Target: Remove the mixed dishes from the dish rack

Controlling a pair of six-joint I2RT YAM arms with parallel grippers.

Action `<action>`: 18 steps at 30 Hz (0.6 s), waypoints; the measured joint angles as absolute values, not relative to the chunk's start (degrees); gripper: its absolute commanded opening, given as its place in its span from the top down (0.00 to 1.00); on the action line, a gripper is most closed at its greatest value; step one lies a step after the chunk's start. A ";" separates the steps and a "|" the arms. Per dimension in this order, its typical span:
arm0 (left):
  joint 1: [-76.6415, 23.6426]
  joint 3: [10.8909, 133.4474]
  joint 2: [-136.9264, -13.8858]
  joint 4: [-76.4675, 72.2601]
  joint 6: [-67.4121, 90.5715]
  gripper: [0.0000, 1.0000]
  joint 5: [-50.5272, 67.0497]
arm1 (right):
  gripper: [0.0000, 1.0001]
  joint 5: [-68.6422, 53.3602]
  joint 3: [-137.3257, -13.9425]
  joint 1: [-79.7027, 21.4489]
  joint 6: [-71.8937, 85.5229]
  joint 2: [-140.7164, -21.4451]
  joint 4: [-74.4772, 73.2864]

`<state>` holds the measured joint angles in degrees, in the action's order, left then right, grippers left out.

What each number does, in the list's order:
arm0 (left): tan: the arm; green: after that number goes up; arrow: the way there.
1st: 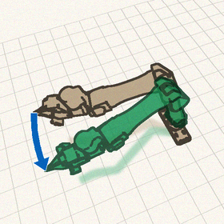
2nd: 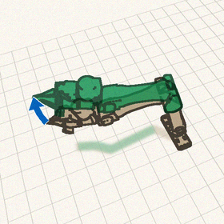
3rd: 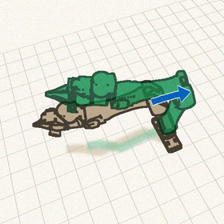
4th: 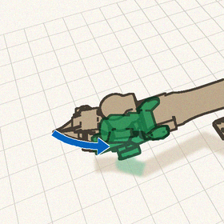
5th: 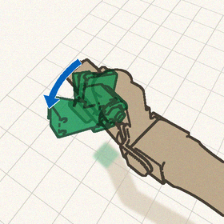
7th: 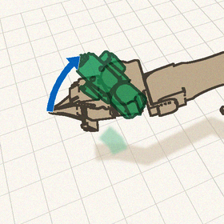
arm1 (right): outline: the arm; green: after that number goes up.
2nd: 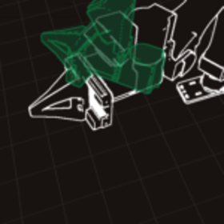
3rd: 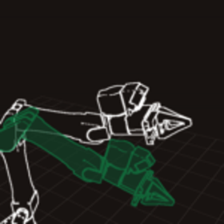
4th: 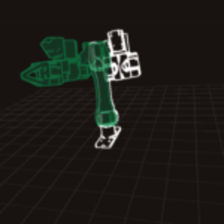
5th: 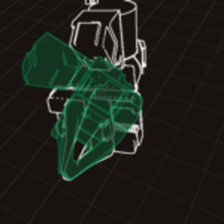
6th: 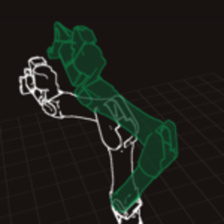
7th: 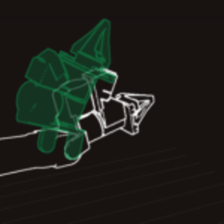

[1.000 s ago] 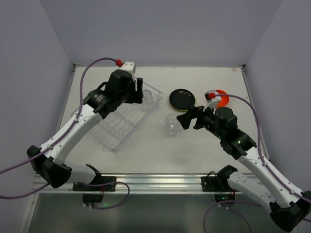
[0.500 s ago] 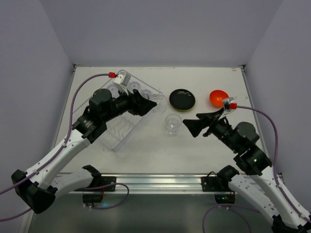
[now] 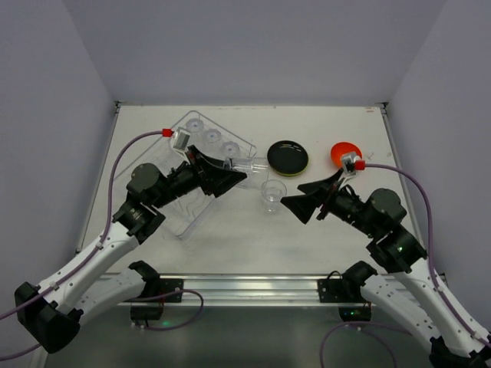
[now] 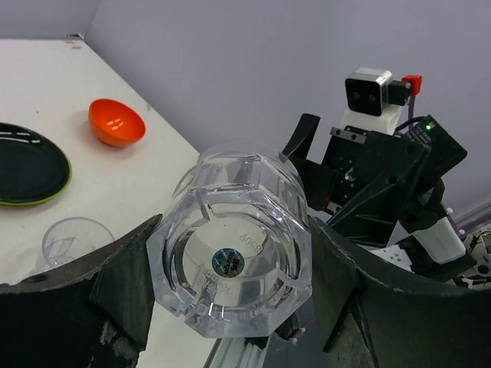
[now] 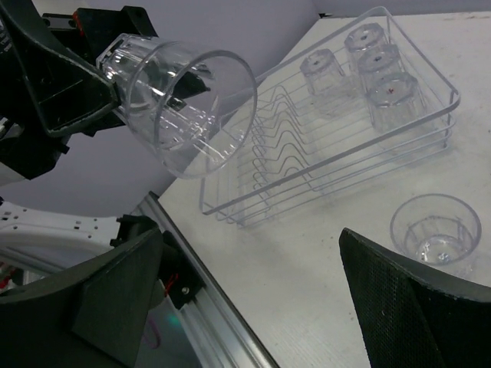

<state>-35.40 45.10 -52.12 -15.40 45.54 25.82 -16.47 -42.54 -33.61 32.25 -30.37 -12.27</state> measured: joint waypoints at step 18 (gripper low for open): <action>-35.40 45.19 -45.82 -7.64 50.46 1.00 15.27 | 0.04 -34.04 -47.18 -31.09 34.11 -43.94 1.48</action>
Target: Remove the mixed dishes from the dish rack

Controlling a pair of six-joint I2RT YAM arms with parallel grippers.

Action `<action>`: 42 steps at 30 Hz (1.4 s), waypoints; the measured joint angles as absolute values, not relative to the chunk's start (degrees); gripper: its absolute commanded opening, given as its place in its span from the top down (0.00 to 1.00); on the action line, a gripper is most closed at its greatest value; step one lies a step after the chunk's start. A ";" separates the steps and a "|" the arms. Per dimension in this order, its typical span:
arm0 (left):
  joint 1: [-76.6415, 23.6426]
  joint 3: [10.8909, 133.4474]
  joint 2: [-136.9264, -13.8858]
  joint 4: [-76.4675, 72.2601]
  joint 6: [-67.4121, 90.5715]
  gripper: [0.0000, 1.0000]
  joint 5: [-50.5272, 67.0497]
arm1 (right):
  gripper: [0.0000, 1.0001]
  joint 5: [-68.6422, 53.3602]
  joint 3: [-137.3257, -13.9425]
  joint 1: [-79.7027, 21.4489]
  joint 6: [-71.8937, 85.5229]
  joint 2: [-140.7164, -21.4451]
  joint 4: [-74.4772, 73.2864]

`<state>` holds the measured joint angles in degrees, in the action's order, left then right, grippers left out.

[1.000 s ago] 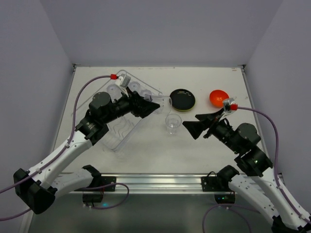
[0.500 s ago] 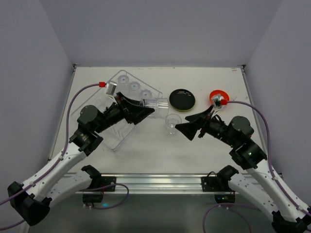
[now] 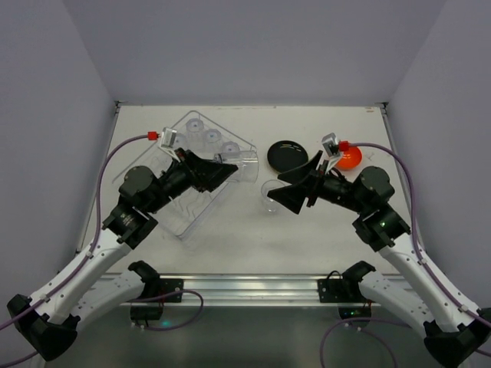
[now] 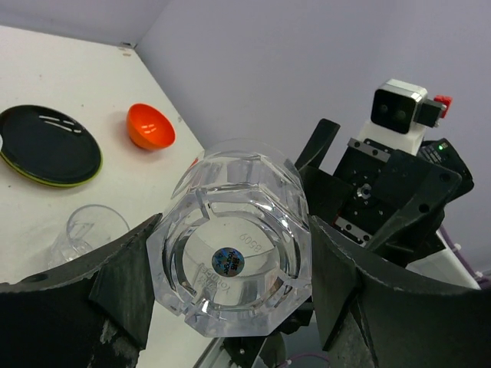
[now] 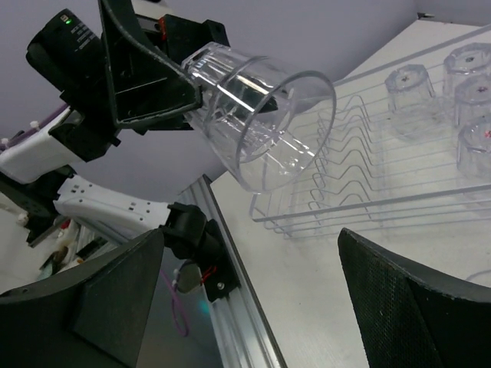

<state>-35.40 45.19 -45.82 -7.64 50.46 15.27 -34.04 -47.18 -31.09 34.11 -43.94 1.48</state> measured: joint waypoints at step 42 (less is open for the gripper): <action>-35.73 40.73 -57.08 -29.26 72.38 1.00 22.98 | 1.00 -59.51 -46.41 -25.96 56.31 -65.34 50.09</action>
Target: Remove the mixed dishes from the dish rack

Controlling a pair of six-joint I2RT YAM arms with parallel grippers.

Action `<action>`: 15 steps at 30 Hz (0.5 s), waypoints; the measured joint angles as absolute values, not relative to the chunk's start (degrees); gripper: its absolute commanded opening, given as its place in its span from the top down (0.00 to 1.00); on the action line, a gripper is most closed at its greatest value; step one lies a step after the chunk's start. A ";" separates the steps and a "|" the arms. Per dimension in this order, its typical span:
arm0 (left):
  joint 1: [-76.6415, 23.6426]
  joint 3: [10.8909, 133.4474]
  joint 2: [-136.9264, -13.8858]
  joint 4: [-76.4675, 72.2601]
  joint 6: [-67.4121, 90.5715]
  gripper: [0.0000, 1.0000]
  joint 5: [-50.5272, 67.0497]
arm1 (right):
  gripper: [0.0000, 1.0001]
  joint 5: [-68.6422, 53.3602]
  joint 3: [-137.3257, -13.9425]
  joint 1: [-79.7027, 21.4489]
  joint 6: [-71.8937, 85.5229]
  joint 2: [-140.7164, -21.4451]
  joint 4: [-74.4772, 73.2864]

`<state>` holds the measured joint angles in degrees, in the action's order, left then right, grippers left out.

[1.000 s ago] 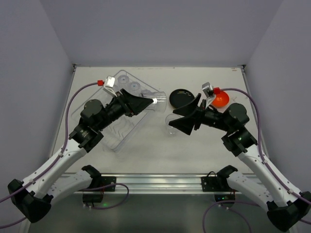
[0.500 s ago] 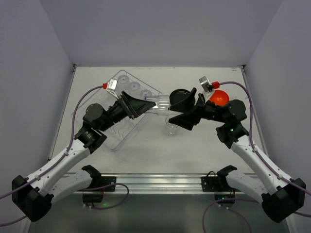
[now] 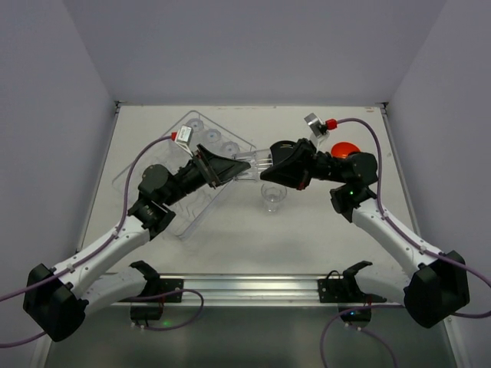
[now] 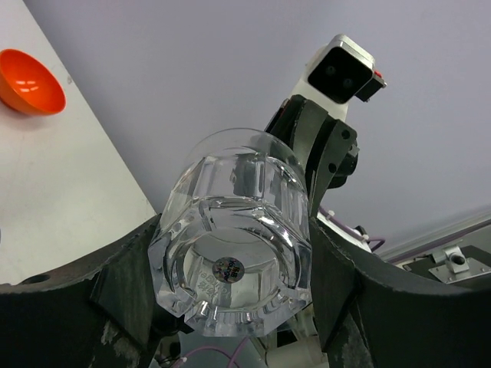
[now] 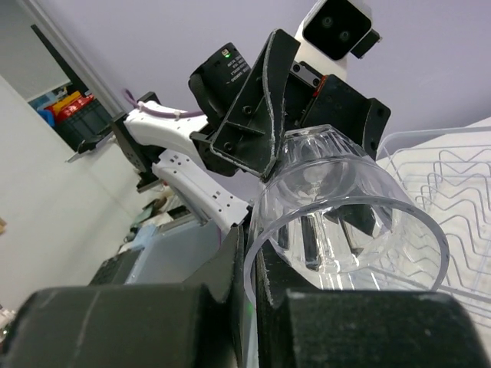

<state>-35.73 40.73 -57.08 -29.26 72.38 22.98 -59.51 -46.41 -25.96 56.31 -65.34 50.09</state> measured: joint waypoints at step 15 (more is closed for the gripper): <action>-36.01 57.98 -59.94 -4.93 53.76 0.00 7.16 | 1.00 -44.29 -45.93 -24.67 37.93 -52.49 19.86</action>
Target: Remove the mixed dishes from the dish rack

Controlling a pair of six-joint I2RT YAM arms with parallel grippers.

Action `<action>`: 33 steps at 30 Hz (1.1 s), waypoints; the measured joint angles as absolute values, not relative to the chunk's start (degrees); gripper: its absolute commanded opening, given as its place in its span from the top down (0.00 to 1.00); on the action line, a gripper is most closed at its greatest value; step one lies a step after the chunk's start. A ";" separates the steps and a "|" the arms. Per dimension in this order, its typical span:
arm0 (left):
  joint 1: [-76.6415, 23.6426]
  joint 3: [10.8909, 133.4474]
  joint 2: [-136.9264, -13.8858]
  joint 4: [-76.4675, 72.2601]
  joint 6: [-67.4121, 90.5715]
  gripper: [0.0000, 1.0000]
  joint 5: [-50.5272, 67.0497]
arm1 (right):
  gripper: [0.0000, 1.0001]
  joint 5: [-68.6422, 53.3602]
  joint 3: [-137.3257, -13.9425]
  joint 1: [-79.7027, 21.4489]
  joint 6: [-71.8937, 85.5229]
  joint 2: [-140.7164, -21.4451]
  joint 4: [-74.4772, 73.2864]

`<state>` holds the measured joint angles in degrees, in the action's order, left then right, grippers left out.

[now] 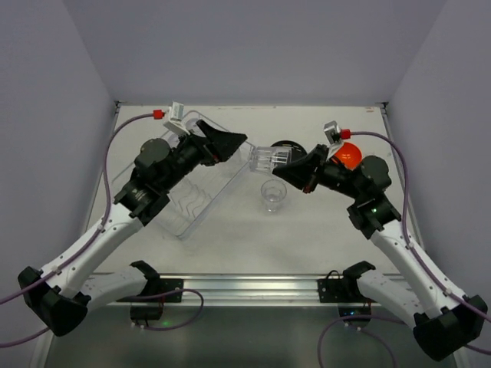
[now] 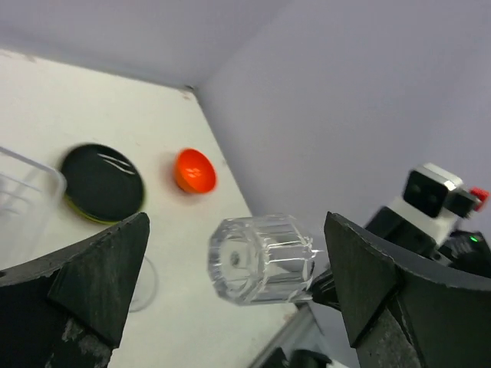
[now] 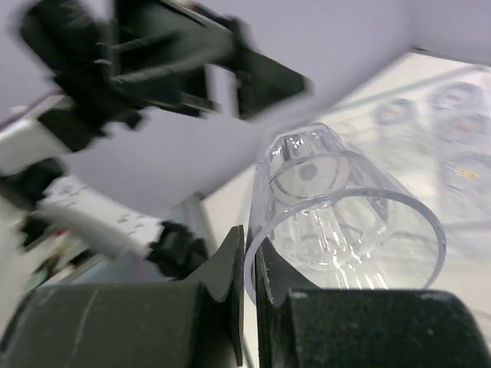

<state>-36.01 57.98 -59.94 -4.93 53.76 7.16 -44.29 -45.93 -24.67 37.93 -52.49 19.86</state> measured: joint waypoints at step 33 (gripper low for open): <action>-35.75 53.19 -45.54 36.14 19.73 0.00 -23.75 | 1.00 7.66 -70.52 -25.39 15.38 -90.83 -48.10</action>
